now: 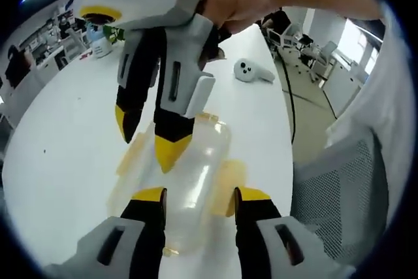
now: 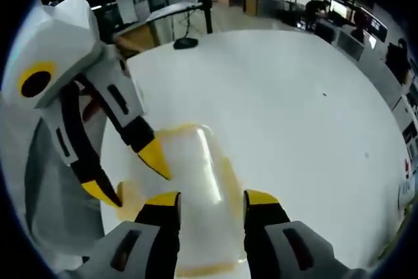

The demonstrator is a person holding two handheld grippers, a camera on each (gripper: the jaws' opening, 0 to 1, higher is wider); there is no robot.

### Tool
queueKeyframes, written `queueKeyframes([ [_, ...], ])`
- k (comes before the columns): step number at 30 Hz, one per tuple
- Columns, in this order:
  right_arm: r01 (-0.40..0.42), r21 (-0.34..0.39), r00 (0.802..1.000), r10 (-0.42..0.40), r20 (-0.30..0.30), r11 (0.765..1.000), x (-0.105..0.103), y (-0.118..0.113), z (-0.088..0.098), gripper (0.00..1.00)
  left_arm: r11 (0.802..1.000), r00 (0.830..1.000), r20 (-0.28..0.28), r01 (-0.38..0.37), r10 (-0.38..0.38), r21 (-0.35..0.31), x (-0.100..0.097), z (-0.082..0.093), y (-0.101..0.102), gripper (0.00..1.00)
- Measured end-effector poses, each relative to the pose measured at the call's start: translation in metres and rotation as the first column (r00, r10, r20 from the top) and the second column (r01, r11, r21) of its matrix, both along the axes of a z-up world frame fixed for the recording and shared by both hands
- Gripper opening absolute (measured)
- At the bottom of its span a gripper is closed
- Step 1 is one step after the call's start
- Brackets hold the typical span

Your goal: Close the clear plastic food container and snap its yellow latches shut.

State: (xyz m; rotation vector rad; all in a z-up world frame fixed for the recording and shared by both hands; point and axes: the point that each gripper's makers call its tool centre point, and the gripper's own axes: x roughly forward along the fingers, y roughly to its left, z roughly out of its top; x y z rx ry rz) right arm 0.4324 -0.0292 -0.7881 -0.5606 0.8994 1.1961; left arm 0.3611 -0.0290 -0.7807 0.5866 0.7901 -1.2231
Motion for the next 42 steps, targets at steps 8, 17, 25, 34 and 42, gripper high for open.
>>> queueKeyframes([
  [8, -0.024, 0.021, 1.0, 0.025, -0.019, 0.999, 0.0012, 0.0053, 0.0002, 0.36, 0.999, 0.998, 0.049, 0.029, -0.031, 0.024, -0.0011, -0.0022, 0.0004, 0.43],
  [17, -0.019, 0.031, 0.996, 0.022, -0.09, 0.999, 0.0015, 0.0046, -0.0027, 0.35, 0.998, 0.995, 0.098, 0.032, -0.036, 0.046, 0.0, -0.0039, 0.0006, 0.41],
  [25, -0.105, -0.012, 0.989, 0.103, -0.102, 0.994, -0.0002, 0.0088, -0.0034, 0.34, 0.999, 0.991, 0.137, 0.007, -0.013, 0.046, 0.0047, -0.0051, 0.0005, 0.37],
  [34, -0.145, -0.055, 0.981, 0.136, -0.136, 0.988, -0.0013, 0.0096, -0.0051, 0.34, 0.997, 0.982, 0.181, 0.032, -0.045, 0.071, 0.0047, -0.0072, -0.0011, 0.39],
  [42, -0.181, -0.08, 0.974, 0.167, -0.156, 0.98, -0.0016, 0.0102, -0.0065, 0.33, 0.995, 0.976, 0.214, 0.03, -0.049, 0.092, 0.004, -0.0096, -0.0016, 0.39],
])
